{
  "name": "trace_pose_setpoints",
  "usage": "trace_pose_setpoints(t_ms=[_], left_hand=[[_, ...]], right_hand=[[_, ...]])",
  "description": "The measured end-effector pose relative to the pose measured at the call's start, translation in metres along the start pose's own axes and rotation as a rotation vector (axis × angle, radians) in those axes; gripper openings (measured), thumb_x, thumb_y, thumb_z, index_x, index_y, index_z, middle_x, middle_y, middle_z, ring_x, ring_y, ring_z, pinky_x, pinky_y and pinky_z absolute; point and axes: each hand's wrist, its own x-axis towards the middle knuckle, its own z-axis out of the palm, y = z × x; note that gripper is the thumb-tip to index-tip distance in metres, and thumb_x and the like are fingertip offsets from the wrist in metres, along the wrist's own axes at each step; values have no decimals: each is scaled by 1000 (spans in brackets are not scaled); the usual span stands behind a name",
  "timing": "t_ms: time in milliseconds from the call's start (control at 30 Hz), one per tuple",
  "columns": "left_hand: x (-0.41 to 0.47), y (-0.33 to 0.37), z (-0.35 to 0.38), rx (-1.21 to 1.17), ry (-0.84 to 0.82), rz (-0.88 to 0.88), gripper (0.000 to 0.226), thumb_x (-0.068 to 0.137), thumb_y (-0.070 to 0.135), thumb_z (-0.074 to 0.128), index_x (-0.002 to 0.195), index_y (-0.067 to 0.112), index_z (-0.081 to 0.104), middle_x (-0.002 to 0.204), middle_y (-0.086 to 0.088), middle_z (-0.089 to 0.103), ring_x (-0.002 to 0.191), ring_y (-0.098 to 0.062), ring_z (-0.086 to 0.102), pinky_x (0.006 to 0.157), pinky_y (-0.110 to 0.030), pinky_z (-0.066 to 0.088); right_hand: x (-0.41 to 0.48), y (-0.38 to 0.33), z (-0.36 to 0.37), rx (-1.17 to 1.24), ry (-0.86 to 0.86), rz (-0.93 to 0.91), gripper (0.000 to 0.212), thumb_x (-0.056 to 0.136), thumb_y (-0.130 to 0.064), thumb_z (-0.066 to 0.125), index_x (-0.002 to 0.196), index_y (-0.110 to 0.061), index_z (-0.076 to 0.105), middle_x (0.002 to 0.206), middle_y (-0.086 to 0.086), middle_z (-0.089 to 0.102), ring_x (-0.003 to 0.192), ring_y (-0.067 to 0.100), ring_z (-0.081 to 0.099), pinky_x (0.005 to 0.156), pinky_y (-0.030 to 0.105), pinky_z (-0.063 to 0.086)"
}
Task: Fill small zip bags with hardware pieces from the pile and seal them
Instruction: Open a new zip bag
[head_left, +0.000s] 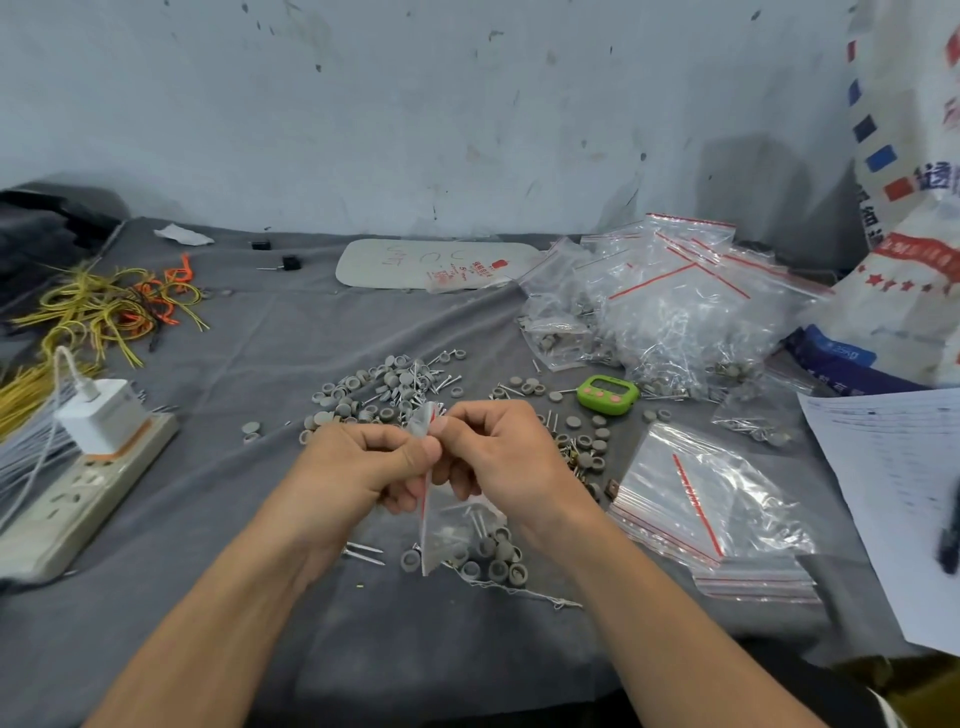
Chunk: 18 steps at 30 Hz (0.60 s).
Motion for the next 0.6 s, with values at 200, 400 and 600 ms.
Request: trace_pose_setpoints(t_ms=[200, 400, 600], left_hand=[[-5, 3, 4, -375, -172, -113, 26, 82, 26, 62, 72, 7, 78, 72, -16, 69, 54, -12, 59, 50, -18, 50], [-2, 2, 3, -507, -233, -127, 36, 87, 30, 56, 93, -2, 72, 83, -22, 66, 77, -25, 64, 63, -25, 55], [-3, 3, -2, -408, -228, -115, 25, 86, 23, 60, 90, 0, 70, 79, -18, 55, 74, -22, 52, 65, -32, 46]], right_hand=[[1, -2, 5, 210, -35, -37, 38, 102, -7, 58, 66, -15, 66, 54, 4, 56, 46, 11, 43, 45, 18, 33], [2, -4, 7, 334, -65, -32, 32, 100, 2, 57, 72, -9, 67, 58, 8, 56, 47, 10, 43, 51, 22, 33], [3, -7, -1, 112, -113, -76, 37, 96, -2, 60, 64, -18, 68, 55, 3, 57, 47, 6, 45, 50, 17, 35]])
